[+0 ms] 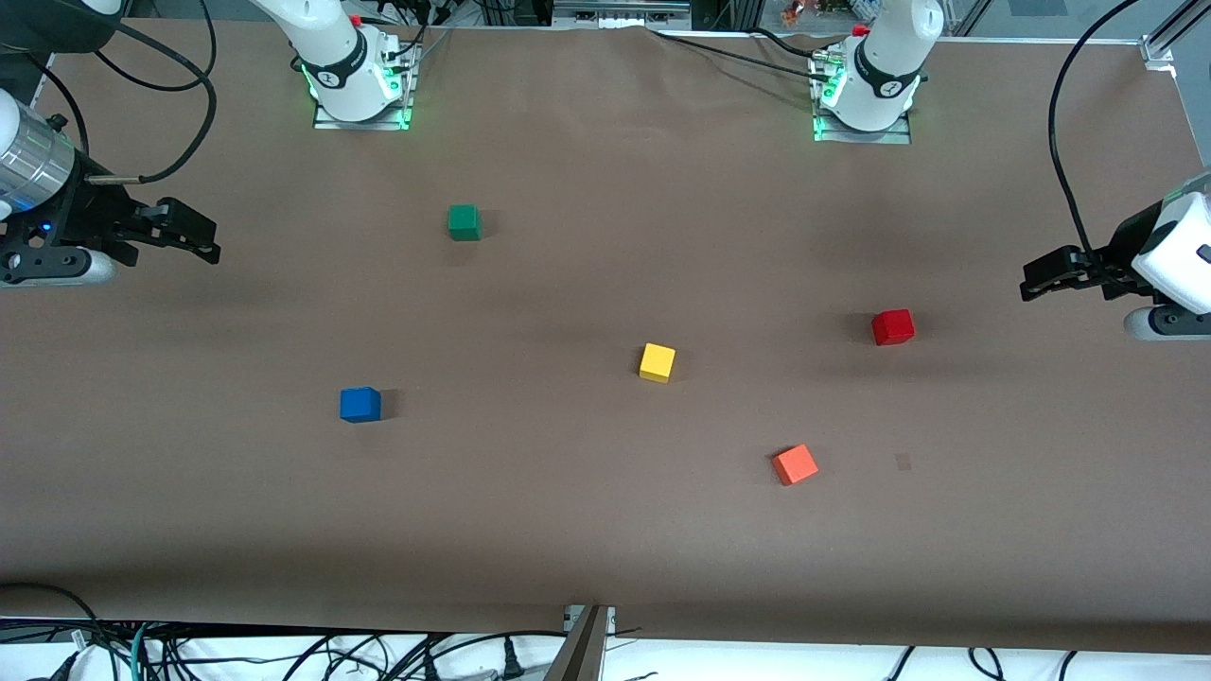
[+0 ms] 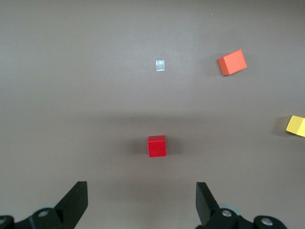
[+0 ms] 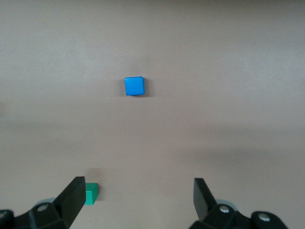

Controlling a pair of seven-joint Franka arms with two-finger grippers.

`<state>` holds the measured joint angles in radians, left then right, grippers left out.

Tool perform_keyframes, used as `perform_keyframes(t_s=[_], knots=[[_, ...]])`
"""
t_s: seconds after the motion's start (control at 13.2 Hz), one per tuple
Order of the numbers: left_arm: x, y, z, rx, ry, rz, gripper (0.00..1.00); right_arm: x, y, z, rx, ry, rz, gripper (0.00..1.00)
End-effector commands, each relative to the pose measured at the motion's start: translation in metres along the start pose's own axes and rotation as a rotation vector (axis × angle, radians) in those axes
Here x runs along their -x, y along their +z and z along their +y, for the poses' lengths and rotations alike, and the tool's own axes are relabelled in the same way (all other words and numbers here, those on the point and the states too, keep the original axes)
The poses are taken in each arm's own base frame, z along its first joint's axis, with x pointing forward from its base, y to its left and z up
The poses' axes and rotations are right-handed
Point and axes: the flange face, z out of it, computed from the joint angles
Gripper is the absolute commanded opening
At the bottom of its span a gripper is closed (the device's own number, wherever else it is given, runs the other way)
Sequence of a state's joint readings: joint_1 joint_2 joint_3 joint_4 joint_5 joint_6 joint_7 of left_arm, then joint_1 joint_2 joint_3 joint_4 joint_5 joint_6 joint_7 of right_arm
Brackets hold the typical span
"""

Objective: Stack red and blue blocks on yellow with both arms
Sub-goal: 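Move the left gripper toward the red cube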

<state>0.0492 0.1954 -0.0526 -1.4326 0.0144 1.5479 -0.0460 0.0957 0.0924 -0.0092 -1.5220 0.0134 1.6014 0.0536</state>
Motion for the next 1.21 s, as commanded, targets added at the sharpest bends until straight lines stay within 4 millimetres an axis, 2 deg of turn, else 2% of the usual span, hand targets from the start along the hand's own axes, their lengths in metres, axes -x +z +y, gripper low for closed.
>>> perform_keyframes(t_s=[0.0,0.23,0.45,0.76,0.98,1.13], knots=[[-0.004,-0.005,-0.001,0.007,0.016,0.003,1.00,0.000,-0.005,0.001,-0.001,0.014,-0.004,1.00],[-0.017,0.008,0.001,0.013,0.018,-0.019,1.00,0.000,-0.005,0.000,-0.001,0.013,-0.004,1.00],[-0.025,0.030,-0.001,0.024,0.018,-0.054,1.00,0.000,-0.005,0.001,-0.001,0.014,-0.004,1.00],[-0.050,0.115,0.001,0.026,0.008,-0.157,1.00,0.000,-0.005,0.000,-0.001,0.013,-0.004,1.00],[-0.043,0.199,-0.007,0.035,-0.013,-0.142,1.00,0.000,-0.005,0.001,-0.001,0.014,-0.004,1.00],[-0.031,0.244,-0.011,0.036,-0.016,-0.139,1.00,0.000,-0.005,0.000,-0.001,0.014,-0.004,1.00]])
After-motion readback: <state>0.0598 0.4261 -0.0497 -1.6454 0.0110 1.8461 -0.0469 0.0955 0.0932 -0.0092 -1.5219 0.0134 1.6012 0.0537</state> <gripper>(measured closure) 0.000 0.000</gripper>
